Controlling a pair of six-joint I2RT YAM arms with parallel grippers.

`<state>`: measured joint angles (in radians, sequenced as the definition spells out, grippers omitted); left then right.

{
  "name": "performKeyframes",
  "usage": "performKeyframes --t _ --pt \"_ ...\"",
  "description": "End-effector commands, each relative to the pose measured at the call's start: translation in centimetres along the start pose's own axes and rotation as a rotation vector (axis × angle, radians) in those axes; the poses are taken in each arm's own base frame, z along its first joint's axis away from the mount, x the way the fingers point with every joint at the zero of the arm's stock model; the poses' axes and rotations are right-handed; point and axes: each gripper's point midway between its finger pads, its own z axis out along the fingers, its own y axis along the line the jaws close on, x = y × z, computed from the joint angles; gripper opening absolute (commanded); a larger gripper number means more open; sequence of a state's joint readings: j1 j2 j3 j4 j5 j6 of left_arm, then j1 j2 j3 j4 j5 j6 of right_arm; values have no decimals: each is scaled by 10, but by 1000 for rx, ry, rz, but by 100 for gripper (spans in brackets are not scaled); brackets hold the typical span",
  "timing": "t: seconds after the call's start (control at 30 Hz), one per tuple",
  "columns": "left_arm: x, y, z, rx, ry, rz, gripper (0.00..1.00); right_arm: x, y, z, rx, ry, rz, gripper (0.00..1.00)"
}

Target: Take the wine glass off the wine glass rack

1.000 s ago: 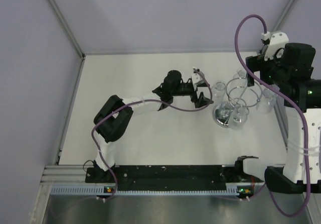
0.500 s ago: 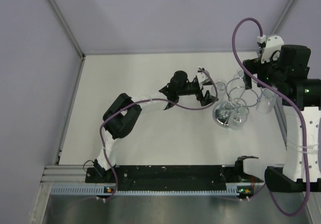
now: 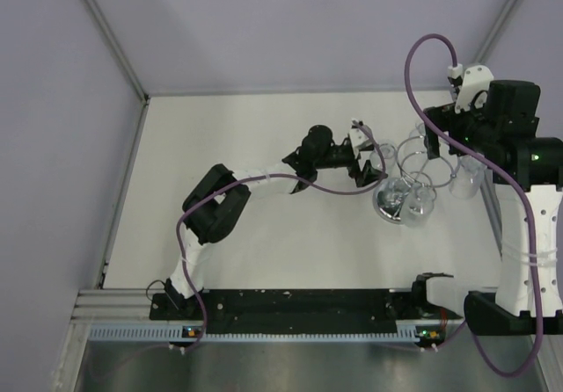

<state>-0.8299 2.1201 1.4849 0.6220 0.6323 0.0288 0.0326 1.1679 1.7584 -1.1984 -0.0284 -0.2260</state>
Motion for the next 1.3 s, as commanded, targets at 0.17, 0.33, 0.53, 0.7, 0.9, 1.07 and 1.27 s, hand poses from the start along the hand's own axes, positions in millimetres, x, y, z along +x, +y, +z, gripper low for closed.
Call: performKeyframes --t 0.17,0.33,0.53,0.7,0.9,1.07,1.27 --pt "-23 -7 9 45 -66 72 83 -4 3 3 -12 -16 -10 98" --pt "-30 -7 6 34 -71 75 69 -4 2 3 -7 -18 -12 98" --pt "-44 -8 -3 -3 -88 74 50 -1 5 10 -22 -9 -8 98" --pt "-52 -12 -7 -2 -108 79 14 0 6 13 -27 -8 -2 97" --pt "-63 -12 -15 -24 -128 92 0 -3 4 9 -17 -21 -9 97" --pt "-74 -8 -19 -57 -144 108 0 -6 4 8 -17 -29 -11 97" --pt "-77 -4 -29 -108 -142 105 0 -10 5 6 -25 -42 -12 97"
